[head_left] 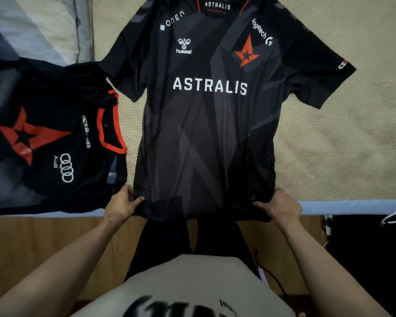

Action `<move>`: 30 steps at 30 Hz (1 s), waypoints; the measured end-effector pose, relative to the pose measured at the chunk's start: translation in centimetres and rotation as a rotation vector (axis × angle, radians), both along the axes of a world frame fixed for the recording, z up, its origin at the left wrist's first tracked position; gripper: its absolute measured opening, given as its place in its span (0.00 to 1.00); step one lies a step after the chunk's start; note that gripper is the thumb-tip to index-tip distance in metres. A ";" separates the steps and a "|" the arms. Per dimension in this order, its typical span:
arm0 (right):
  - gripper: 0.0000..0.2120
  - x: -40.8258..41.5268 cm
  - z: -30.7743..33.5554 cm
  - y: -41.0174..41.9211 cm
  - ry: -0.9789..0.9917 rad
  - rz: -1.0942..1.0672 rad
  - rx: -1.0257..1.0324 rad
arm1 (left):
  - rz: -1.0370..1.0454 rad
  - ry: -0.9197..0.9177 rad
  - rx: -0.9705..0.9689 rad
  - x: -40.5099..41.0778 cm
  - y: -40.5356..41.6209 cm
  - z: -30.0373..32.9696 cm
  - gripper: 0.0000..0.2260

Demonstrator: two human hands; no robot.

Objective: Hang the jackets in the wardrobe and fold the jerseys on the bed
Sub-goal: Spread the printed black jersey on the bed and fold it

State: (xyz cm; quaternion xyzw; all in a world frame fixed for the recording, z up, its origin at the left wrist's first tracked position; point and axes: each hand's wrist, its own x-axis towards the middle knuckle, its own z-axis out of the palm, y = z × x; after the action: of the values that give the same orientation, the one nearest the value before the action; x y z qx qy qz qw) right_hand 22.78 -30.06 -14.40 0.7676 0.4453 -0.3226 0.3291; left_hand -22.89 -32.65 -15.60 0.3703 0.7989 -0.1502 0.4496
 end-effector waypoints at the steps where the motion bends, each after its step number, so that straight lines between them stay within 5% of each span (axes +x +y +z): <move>1: 0.33 0.3 -0.1 -0.3 0.020 -0.020 0.043 | -0.002 -0.009 -0.002 -0.2 -0.3 0.1 0.12; 7: 0.20 2.1 -1.8 -2.1 0.326 -0.303 0.158 | -0.112 -0.025 0.086 -0.8 -1.6 0.3 0.10; 10: 0.23 3.0 -1.4 -2.2 0.463 -0.492 0.126 | 0.083 -0.101 0.041 -1.1 -1.6 0.7 0.07; 14: 0.18 5.5 -2.2 -3.5 0.423 -0.614 0.101 | 0.295 -0.227 -0.071 -2.2 -2.1 1.2 0.06; 21: 0.23 8.9 -5.8 -6.2 0.308 -0.691 0.082 | 0.277 -0.171 -0.098 -3.0 -2.6 1.4 0.06; 27: 0.23 4.6 0.5 0.9 0.229 -0.338 0.078 | -0.133 0.082 -0.021 -0.8 1.9 4.5 0.13; 30: 0.19 1.0 1.7 7.4 0.298 -0.223 0.293 | 0.036 -0.070 0.163 0.7 9.1 3.4 0.09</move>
State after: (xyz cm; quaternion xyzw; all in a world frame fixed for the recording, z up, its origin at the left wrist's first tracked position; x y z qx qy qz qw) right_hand 23.78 -22.66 -12.73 0.7956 0.4434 -0.3986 0.1073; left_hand -22.24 -23.58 -12.23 0.3962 0.7988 -0.0637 0.4481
